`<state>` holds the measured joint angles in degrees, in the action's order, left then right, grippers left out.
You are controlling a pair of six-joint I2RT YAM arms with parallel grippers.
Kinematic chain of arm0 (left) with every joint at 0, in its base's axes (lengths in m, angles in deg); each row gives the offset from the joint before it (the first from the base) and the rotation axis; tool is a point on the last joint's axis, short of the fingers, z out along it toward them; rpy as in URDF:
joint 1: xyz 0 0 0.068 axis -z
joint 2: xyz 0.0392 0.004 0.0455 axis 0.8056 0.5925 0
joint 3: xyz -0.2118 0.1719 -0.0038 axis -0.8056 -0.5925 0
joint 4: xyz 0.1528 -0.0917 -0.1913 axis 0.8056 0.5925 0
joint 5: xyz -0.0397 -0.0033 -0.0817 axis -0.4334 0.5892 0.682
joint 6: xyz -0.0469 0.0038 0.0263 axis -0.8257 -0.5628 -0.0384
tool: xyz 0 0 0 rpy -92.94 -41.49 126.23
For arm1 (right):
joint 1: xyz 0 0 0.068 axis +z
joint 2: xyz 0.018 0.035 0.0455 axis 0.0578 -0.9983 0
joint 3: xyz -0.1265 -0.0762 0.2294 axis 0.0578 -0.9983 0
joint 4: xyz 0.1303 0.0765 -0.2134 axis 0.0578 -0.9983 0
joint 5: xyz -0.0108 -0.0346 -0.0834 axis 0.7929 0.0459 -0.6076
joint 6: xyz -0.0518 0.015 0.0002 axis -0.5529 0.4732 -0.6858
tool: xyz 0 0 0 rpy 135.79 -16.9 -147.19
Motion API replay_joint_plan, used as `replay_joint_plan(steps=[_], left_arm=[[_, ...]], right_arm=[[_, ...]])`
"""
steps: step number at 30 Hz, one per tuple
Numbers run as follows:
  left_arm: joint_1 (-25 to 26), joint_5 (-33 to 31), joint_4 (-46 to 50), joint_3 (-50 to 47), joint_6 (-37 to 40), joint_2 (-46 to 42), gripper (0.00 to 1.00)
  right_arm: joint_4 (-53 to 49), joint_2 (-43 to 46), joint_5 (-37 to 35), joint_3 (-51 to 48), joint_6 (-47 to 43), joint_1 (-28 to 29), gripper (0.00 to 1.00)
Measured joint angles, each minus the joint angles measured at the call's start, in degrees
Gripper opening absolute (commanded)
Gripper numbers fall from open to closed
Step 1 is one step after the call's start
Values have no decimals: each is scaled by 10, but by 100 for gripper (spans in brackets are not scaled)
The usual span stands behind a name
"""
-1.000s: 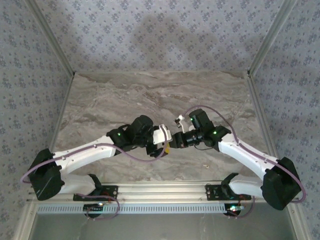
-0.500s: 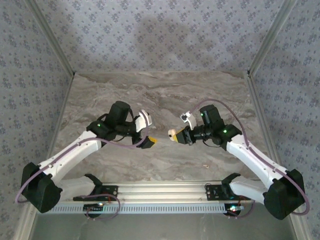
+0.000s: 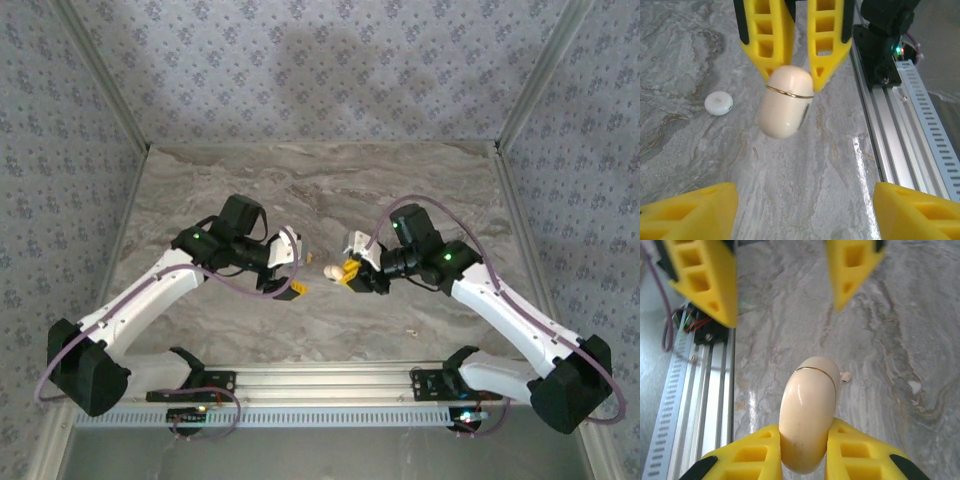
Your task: Insert the wireless bluetooth earbuds into the charging case
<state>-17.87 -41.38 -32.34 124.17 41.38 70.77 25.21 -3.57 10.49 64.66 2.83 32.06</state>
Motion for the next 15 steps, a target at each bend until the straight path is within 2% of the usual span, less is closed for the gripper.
replay_joint_plan(steps=[8, 15], left_arm=[[37, -19, 46, 27, 60, 23, 58], [54, -34, 59, 29, 79, 38, 50]], right_arm=[[-31, -41, -22, 35, -89, 54, 21], [-33, -49, -21, 39, -114, 62, 21]])
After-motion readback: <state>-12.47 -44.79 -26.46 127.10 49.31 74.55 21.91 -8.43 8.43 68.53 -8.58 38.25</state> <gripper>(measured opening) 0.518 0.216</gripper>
